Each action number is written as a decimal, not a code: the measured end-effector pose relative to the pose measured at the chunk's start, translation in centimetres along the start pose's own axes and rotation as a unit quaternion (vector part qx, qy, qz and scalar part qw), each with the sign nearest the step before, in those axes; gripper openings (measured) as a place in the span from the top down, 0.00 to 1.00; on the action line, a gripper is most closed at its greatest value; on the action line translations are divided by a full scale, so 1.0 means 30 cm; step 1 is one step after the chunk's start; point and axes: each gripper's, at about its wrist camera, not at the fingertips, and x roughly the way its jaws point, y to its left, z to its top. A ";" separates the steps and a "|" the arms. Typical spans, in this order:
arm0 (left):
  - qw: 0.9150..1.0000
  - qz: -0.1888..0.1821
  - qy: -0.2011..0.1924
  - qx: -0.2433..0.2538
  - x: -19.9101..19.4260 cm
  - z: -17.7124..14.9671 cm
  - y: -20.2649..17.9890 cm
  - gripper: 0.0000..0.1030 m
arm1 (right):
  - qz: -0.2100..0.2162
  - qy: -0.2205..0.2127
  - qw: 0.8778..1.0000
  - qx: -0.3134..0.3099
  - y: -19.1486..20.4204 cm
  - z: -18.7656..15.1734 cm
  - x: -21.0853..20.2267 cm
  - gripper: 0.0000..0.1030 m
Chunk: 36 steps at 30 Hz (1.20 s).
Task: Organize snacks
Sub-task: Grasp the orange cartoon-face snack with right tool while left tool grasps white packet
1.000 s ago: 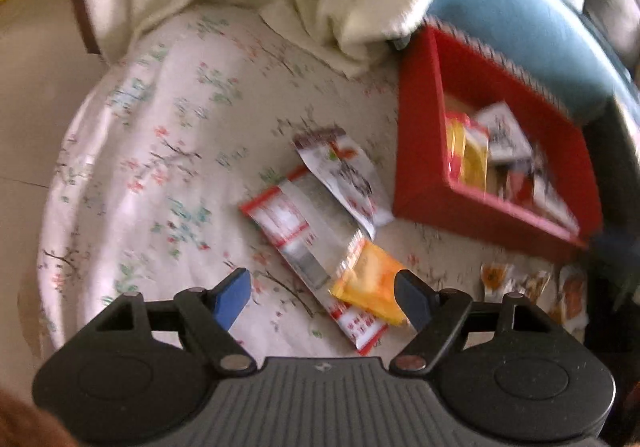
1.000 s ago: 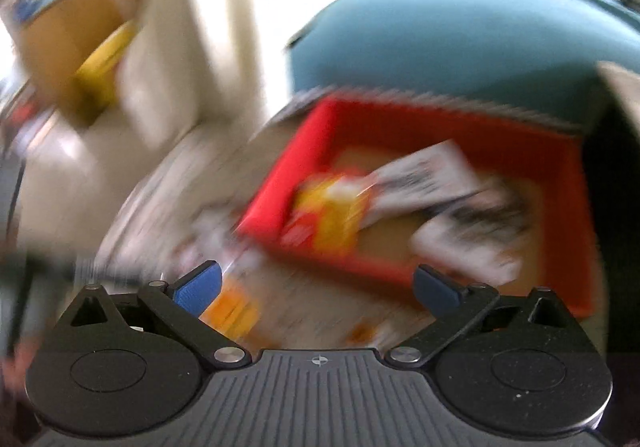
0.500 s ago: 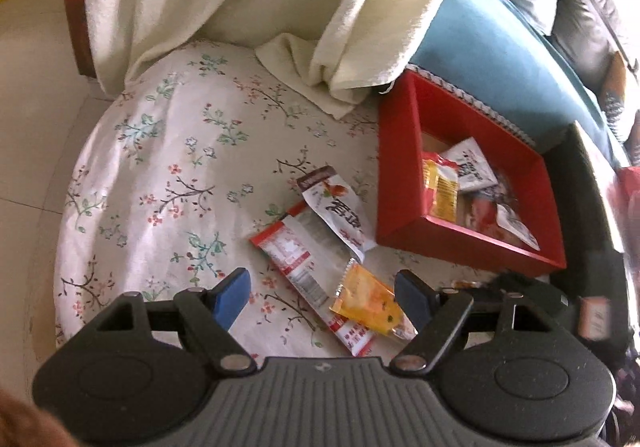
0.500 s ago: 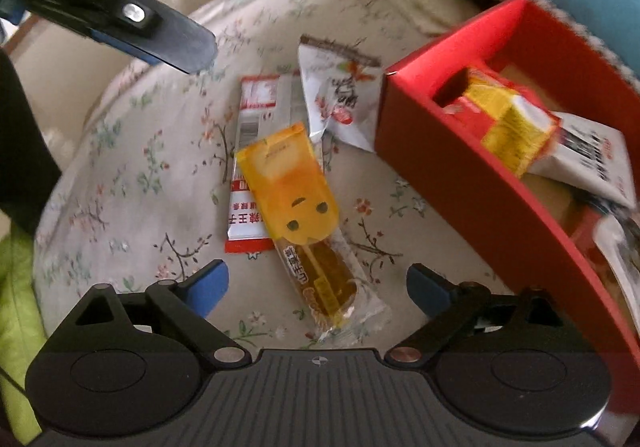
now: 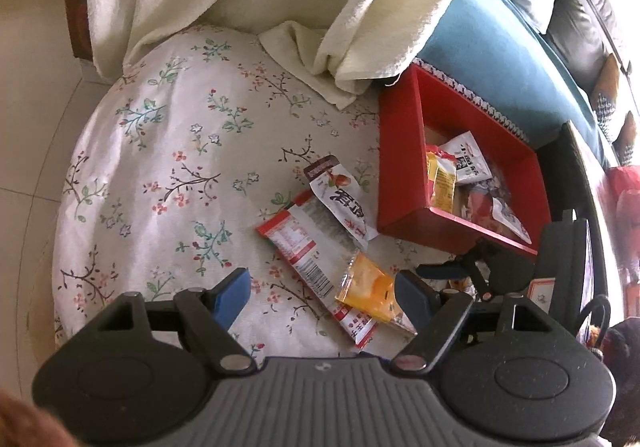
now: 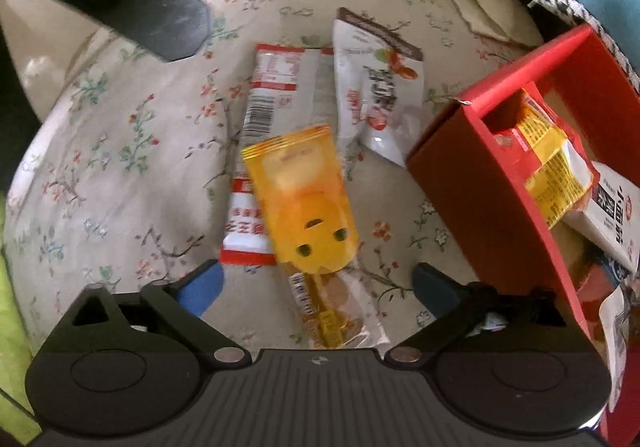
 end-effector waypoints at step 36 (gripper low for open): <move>0.997 0.056 -0.035 -0.036 0.181 0.037 -0.102 0.29 | 0.040 -0.180 0.950 0.250 -0.014 -0.349 -0.243 0.55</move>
